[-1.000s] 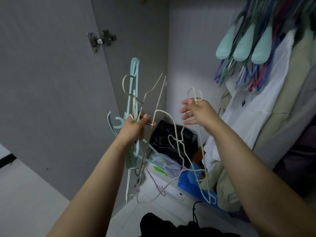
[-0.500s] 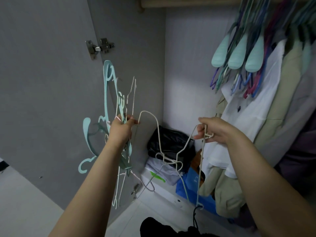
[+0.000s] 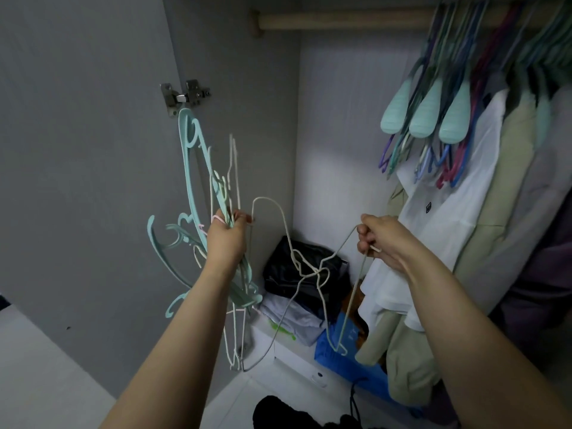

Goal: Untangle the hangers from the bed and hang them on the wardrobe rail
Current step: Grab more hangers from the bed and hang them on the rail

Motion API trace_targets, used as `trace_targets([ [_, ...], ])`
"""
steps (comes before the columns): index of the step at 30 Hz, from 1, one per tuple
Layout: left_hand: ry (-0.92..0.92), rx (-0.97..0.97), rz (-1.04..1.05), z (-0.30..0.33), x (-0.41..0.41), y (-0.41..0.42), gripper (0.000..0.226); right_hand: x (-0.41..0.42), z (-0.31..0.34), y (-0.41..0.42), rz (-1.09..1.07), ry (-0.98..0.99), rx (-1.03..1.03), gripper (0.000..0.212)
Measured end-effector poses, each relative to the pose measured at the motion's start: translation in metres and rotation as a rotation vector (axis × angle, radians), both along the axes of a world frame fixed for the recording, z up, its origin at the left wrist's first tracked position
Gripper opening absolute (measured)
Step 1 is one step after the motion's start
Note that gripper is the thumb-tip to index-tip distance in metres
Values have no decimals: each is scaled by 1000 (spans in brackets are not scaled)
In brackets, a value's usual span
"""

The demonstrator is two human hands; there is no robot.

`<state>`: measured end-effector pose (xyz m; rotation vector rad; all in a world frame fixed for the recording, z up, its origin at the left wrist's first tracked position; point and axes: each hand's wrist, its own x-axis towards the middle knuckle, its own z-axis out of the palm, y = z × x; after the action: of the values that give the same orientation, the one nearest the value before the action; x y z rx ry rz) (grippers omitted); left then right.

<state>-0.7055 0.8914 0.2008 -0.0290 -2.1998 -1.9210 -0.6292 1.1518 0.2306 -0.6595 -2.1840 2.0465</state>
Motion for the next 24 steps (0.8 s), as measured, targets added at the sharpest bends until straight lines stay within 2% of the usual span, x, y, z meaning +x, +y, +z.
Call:
trace_targets([
  [8, 6, 4, 1, -2, 1, 4, 17, 3, -24, -4, -88, 72, -49, 39],
  [17, 15, 17, 8, 4, 1, 5, 21, 3, -22, 5, -304, 117, -274, 35],
  [21, 22, 6, 4, 6, 3, 4, 25, 2, -20, 0, -274, 180, -260, 38],
  [24, 32, -14, 15, 7, 3, 3, 25, -3, -20, -2, -319, 152, -249, 40],
])
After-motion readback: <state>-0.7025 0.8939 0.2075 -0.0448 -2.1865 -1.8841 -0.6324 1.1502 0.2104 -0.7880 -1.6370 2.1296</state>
